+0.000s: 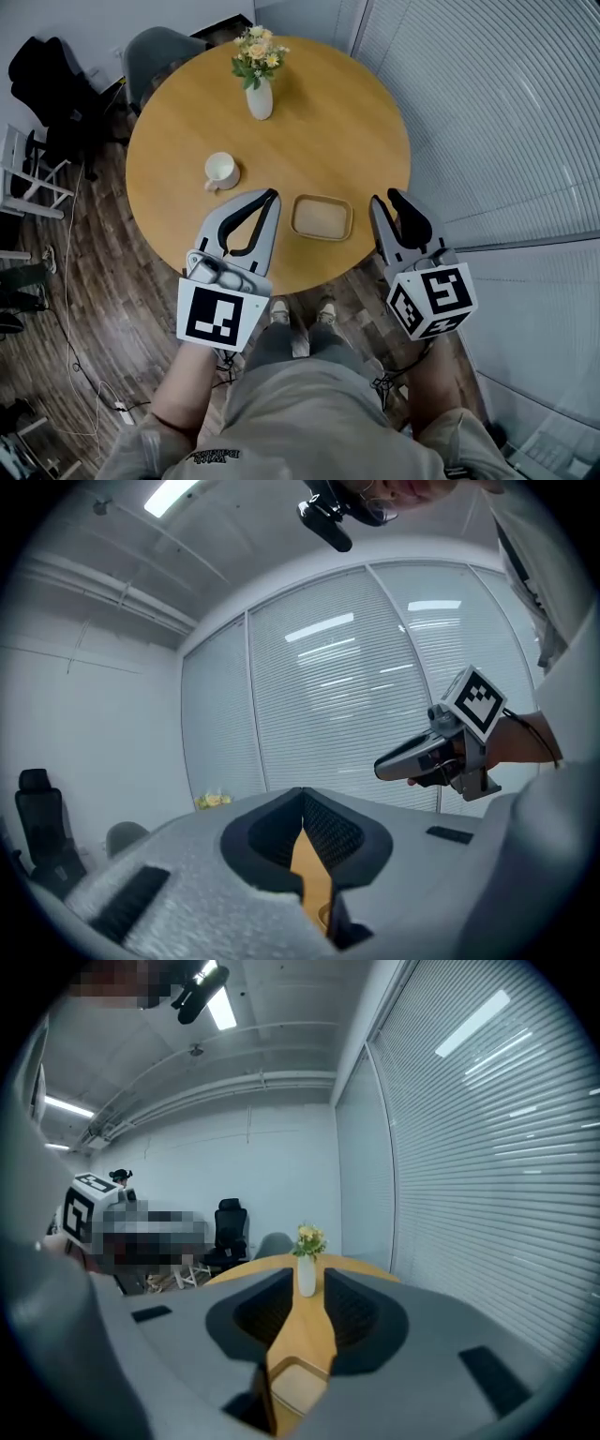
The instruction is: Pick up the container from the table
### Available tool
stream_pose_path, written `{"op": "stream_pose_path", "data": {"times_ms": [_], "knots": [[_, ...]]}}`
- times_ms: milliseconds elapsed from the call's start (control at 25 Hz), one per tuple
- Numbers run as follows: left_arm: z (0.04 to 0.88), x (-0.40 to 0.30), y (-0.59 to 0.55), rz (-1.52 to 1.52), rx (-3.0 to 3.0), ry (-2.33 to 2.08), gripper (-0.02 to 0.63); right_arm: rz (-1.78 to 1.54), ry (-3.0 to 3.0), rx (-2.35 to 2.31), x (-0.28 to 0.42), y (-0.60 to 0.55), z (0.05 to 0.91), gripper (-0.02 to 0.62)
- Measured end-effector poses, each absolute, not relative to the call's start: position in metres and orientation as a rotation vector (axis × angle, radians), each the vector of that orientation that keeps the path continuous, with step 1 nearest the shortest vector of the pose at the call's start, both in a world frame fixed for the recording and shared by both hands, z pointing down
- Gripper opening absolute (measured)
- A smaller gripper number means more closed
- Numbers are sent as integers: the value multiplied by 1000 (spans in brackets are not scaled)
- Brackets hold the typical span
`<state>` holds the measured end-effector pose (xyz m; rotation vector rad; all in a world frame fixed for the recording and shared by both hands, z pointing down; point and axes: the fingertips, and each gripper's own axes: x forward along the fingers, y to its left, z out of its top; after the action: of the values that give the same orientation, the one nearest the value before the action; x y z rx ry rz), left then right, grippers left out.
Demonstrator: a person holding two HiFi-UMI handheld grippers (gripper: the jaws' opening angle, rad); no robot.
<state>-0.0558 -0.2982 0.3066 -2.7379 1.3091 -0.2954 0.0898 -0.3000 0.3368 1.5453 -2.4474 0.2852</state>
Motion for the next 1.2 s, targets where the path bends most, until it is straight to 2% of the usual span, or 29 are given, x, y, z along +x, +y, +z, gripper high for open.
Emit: {"op": "stream_pose_path", "data": {"times_ms": [360,880,1200], "knots": [[366,-51,-321,-369,-2811,1332,20,467,-2312,1502,102,-316,433,94],[492,-53,-341,-673,-2905,1294,20,674,-2063,1399,119,-317,586,94],[548,-62,-339,-713,-2966,1384,20,856,-1965,1400,128,-304,661,94]]}}
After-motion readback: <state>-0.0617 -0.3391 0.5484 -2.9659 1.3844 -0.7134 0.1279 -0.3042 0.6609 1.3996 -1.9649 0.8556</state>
